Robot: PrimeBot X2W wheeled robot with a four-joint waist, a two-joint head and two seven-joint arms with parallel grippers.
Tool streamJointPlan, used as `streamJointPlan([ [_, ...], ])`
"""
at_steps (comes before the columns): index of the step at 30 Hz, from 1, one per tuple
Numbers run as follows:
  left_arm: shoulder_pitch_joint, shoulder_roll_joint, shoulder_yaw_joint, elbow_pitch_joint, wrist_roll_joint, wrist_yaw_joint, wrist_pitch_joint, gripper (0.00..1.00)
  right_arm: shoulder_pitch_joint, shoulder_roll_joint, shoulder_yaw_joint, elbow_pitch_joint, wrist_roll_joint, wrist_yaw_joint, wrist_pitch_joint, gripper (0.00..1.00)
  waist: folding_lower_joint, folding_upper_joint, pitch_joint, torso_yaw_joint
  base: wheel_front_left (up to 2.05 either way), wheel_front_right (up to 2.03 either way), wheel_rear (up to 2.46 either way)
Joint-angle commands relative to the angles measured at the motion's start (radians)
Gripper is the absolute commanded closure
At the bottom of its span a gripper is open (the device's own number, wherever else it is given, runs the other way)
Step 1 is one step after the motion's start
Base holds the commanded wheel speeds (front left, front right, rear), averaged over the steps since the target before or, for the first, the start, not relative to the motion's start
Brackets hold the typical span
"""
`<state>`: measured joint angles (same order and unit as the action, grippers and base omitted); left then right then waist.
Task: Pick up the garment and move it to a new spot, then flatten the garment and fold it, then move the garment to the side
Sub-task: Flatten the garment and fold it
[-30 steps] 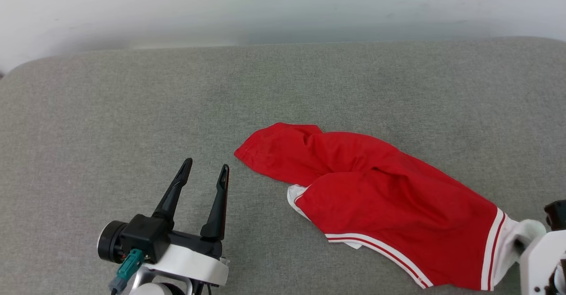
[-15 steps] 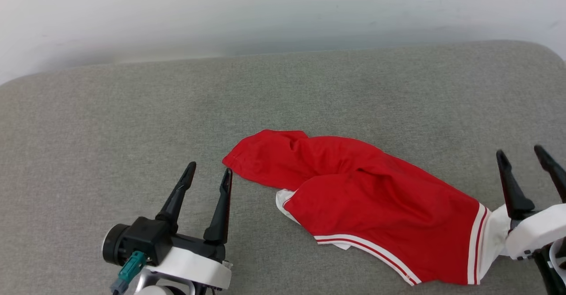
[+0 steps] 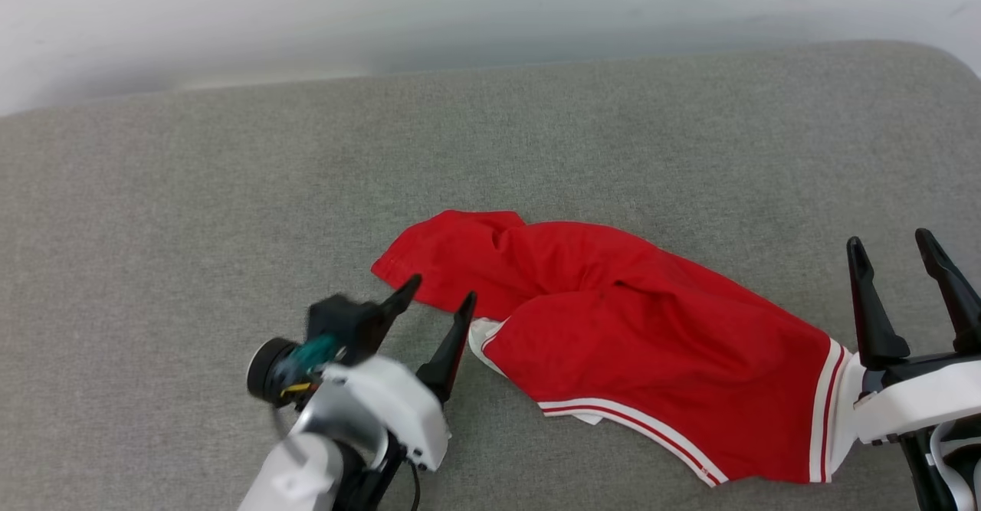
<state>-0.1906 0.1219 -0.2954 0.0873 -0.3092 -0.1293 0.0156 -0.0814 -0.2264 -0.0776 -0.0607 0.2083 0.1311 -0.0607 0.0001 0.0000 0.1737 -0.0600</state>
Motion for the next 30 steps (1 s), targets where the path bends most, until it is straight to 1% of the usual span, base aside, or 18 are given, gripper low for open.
streamJointPlan([
  [1, -0.024, 0.011, -0.011, 0.008, -0.005, -0.001, 0.053, 0.00, -0.006, 0.000, 0.003, -0.003, -0.005, -0.001, 0.000, 0.00, -0.0001, 0.0000, 0.009, -0.001, 0.00, 0.00, 0.00],
  [3, -0.071, 0.016, -0.036, 0.022, -0.016, -0.001, 0.191, 0.00, -0.009, 0.002, 0.008, -0.005, -0.003, -0.001, 0.001, 0.00, -0.0001, 0.0000, 0.021, -0.005, 0.00, 0.00, 0.00],
  [6, -0.133, 0.042, -0.075, 0.044, 0.012, 0.004, 0.371, 0.00, -0.015, 0.004, 0.021, -0.005, -0.006, -0.001, -0.001, 0.00, -0.0001, 0.0000, 0.044, -0.015, 0.00, 0.00, 0.00],
  [8, -0.172, 0.036, -0.089, 0.053, 0.016, 0.010, 0.443, 0.00, -0.017, 0.006, 0.029, -0.003, -0.002, -0.001, -0.003, 0.00, -0.0001, 0.0000, 0.060, -0.021, 0.00, 0.00, 0.00],
  [11, -0.204, 0.032, -0.121, 0.078, 0.000, 0.007, 0.540, 0.00, -0.021, 0.001, 0.035, 0.003, -0.008, -0.001, -0.009, 0.00, -0.0001, 0.0000, 0.083, -0.031, 0.00, 0.00, 0.00],
  [16, -0.235, 0.046, -0.176, 0.108, -0.016, 0.002, 0.637, 0.00, -0.027, 0.004, 0.033, 0.010, -0.006, -0.001, -0.020, 0.00, -0.0001, 0.0000, 0.113, -0.043, 0.00, 0.00, 0.00],
  [20, -0.238, 0.067, -0.200, 0.148, 0.001, 0.003, 0.657, 0.00, -0.033, 0.008, 0.033, 0.016, -0.006, -0.001, -0.027, 0.00, -0.0001, 0.0000, 0.129, -0.047, 0.00, 0.00, 0.00],
  [22, -0.229, 0.067, -0.209, 0.174, -0.006, 0.003, 0.660, 0.00, -0.035, 0.011, 0.034, 0.020, -0.007, -0.001, -0.030, 0.00, -0.0001, 0.0000, 0.134, -0.045, 0.00, 0.00, 0.00],
  [23, -0.223, 0.066, -0.215, 0.188, -0.010, 0.002, 0.665, 0.04, -0.036, 0.012, 0.035, 0.022, -0.008, -0.001, -0.028, 0.00, -0.0001, 0.0000, 0.136, -0.044, 0.00, 0.00, 0.00],
  [24, -0.218, 0.067, -0.224, 0.199, -0.010, 0.002, 0.667, 0.72, -0.037, 0.012, 0.036, 0.025, -0.009, -0.001, -0.029, 0.00, -0.0001, 0.0000, 0.138, -0.042, 0.00, 0.00, 0.00],
  [25, -0.214, 0.068, -0.229, 0.208, -0.014, 0.002, 0.664, 1.00, -0.038, 0.011, 0.039, 0.028, -0.013, -0.001, -0.028, 0.00, -0.0001, 0.0000, 0.138, -0.040, 0.00, 0.00, 0.00],
  [27, -0.208, 0.065, -0.232, 0.215, -0.025, 0.001, 0.642, 1.00, -0.039, 0.009, 0.041, 0.035, -0.018, -0.001, -0.030, 0.00, -0.0001, 0.0000, 0.133, -0.034, 0.00, 0.00, 0.00],
  [30, -0.208, 0.072, -0.209, 0.199, -0.026, 0.010, 0.572, 1.00, -0.039, 0.011, 0.044, 0.045, -0.024, -0.001, -0.029, 0.00, -0.0001, 0.0000, 0.113, -0.020, 0.00, 0.00, 0.00],
])
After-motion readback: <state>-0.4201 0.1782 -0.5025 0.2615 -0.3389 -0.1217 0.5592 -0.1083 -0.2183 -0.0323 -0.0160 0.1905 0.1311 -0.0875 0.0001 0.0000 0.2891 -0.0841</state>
